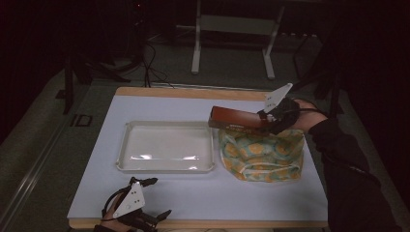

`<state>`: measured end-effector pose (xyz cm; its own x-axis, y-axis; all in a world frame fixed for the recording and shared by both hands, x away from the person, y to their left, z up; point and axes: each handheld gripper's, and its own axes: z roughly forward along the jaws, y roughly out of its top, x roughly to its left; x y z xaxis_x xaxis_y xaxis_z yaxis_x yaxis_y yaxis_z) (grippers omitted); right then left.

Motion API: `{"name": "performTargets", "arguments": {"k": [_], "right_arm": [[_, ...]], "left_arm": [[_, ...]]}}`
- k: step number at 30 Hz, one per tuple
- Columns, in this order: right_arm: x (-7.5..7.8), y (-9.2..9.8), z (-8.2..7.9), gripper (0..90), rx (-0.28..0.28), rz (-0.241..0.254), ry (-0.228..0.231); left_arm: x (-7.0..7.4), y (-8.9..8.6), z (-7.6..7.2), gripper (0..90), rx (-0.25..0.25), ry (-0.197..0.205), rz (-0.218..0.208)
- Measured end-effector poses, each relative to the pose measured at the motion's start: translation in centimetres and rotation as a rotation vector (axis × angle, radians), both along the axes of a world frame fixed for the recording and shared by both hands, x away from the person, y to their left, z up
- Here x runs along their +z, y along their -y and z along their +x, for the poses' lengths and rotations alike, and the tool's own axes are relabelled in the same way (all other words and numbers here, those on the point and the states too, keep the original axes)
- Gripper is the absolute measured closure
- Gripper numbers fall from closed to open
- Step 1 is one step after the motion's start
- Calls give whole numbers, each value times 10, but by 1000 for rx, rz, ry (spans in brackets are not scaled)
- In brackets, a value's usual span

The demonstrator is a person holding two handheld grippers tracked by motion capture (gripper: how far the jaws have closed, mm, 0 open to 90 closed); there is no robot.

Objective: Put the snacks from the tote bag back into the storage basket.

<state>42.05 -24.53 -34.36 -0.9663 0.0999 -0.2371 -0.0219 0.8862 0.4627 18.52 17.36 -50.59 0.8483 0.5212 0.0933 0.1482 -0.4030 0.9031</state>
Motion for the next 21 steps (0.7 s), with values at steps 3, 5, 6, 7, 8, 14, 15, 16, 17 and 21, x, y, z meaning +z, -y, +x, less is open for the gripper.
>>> {"name": "performTargets", "arguments": {"k": [3,5,6,7,8,14,15,16,17,21], "right_arm": [[0,-8,0,428,20,4,-5],[0,-14,-1,428,29,-1,-6],[0,-16,-1,428,36,-3,-3],[0,-19,-1,428,41,-6,0],[0,-22,-1,428,47,-5,-1],[-1,-40,-1,428,77,-3,-3],[-1,-43,-1,428,80,-10,0],[-2,-46,-2,428,82,-13,-3],[-3,-49,-2,428,88,-13,-3],[-4,-61,-2,428,107,-17,2]], "left_arm": [[0,0,0,0,-1,1,-2],[0,0,0,0,-2,1,-4],[0,0,0,0,-3,2,-5],[0,0,0,0,-4,2,-5],[0,0,-1,0,-5,2,-4],[0,0,-1,0,-10,3,-3],[0,0,-1,0,-10,4,-3],[0,0,-1,0,-10,4,-2],[0,0,-1,0,-10,3,-1],[0,1,-2,0,-14,3,1]]}}
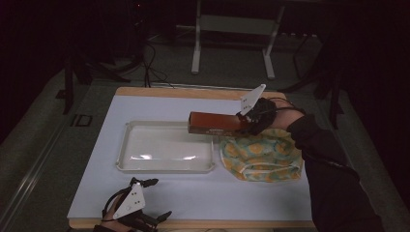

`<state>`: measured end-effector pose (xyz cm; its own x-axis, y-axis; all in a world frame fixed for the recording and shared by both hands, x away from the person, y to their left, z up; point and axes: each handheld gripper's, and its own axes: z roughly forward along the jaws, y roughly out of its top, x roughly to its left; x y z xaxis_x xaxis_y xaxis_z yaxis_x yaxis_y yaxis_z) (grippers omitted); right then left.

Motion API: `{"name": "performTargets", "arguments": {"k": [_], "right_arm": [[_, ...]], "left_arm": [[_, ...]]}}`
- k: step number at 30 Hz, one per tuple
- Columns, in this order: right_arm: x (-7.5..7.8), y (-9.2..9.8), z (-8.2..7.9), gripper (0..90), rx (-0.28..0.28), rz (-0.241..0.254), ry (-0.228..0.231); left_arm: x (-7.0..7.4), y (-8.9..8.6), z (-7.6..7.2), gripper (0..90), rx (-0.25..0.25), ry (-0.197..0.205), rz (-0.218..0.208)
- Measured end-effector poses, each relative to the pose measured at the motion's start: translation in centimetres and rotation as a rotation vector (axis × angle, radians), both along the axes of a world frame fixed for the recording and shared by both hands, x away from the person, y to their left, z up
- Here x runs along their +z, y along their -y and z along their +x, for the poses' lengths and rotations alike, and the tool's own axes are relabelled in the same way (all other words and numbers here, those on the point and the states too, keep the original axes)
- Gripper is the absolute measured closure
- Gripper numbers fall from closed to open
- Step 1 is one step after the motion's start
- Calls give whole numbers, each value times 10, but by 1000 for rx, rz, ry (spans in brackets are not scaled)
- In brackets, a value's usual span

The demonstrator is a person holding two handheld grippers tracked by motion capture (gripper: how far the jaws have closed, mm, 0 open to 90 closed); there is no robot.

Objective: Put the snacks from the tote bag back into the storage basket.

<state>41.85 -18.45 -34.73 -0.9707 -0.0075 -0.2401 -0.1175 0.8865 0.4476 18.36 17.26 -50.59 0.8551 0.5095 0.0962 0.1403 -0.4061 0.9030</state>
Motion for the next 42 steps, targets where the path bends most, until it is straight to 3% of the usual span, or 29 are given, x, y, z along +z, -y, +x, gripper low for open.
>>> {"name": "performTargets", "arguments": {"k": [13,23,27,38,42], "right_arm": [[-4,-45,-4,428,81,11,-4],[-7,-71,-4,428,118,73,-1],[-14,-76,-4,428,129,70,-7],[-36,-89,-1,428,135,147,-24],[-51,-89,4,428,119,128,-41]], "left_arm": [[0,-1,-2,0,-4,5,-2],[0,-1,-2,0,-3,6,-4],[1,-2,-2,0,-5,6,-4],[1,-2,-2,0,-7,5,-7],[0,-2,-2,0,-9,5,-8]]}}
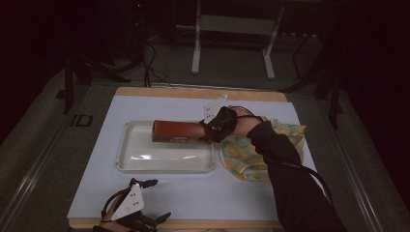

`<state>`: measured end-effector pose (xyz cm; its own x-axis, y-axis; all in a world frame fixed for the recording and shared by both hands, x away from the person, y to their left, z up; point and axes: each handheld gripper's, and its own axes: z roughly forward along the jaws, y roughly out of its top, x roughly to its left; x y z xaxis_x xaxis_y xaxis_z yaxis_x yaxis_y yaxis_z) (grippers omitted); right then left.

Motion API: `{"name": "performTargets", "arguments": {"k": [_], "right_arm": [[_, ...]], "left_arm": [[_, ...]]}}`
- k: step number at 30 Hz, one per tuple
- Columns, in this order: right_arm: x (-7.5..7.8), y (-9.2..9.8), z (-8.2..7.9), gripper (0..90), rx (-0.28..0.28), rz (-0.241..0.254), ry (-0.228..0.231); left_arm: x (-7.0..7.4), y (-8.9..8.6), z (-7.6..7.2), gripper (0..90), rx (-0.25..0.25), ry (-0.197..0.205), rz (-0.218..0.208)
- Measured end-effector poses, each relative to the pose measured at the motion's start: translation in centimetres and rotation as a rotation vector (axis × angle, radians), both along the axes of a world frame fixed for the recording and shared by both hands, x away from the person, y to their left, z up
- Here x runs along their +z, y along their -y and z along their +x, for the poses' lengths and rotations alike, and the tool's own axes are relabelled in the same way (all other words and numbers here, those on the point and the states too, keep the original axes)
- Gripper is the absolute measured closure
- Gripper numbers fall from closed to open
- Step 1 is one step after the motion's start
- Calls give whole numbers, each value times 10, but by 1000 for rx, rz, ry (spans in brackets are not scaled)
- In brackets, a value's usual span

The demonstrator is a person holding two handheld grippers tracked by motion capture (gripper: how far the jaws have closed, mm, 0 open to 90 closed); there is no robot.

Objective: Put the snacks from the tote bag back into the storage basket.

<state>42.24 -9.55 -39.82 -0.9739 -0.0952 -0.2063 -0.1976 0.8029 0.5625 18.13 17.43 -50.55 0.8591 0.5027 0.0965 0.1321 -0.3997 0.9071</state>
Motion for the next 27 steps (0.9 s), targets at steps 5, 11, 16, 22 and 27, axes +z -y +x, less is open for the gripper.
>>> {"name": "performTargets", "arguments": {"k": [5,11,16,22,27], "right_arm": [[-17,-4,6,428,-19,-18,-3],[-37,-7,11,428,-27,-38,-22],[-53,-10,12,427,-23,-82,-26],[-65,-14,14,427,-14,-114,-28],[-70,-16,15,426,-18,-130,-36]], "left_arm": [[0,0,0,0,-1,-2,0],[0,0,0,0,-2,-2,1],[-1,0,1,0,-3,-5,3],[-1,0,0,0,0,-1,3],[-1,0,1,0,1,-2,3]]}}
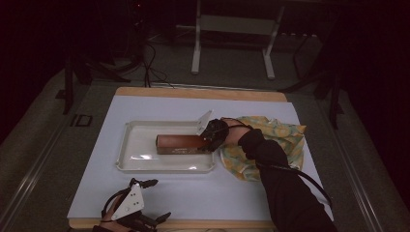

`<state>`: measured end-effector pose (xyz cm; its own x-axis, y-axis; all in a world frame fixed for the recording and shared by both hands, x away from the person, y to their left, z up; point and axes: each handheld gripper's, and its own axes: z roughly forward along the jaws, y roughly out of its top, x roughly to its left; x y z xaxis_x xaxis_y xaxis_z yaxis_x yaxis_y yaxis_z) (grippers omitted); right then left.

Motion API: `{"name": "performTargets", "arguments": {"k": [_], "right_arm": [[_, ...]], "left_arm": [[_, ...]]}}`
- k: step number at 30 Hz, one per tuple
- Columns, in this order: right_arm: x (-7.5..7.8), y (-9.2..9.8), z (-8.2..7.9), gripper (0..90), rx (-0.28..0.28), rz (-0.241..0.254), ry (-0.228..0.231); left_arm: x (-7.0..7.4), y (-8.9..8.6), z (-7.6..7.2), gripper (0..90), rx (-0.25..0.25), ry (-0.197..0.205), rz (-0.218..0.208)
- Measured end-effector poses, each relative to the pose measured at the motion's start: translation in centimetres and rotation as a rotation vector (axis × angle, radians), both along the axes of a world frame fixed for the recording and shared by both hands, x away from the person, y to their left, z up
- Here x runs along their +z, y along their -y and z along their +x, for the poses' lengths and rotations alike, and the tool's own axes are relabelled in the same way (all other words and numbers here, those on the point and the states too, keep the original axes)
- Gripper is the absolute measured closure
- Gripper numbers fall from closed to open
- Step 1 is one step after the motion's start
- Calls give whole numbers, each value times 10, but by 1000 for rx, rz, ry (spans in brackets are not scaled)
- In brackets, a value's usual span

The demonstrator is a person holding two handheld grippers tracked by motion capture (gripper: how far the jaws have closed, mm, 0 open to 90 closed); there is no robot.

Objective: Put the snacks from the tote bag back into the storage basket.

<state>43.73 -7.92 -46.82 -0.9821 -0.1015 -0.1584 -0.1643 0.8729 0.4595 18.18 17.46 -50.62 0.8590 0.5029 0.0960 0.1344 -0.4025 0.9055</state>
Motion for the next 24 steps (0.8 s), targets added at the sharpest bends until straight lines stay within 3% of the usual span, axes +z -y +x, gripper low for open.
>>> {"name": "performTargets", "arguments": {"k": [8,19,24], "right_arm": [[-8,-4,2,425,-1,-19,-16],[-7,-5,3,382,-17,-31,-31],[1,-2,5,351,-41,-7,-26]], "left_arm": [[0,0,0,0,-1,3,1],[0,0,0,0,-1,-3,2],[0,0,0,0,-1,-2,1]]}}
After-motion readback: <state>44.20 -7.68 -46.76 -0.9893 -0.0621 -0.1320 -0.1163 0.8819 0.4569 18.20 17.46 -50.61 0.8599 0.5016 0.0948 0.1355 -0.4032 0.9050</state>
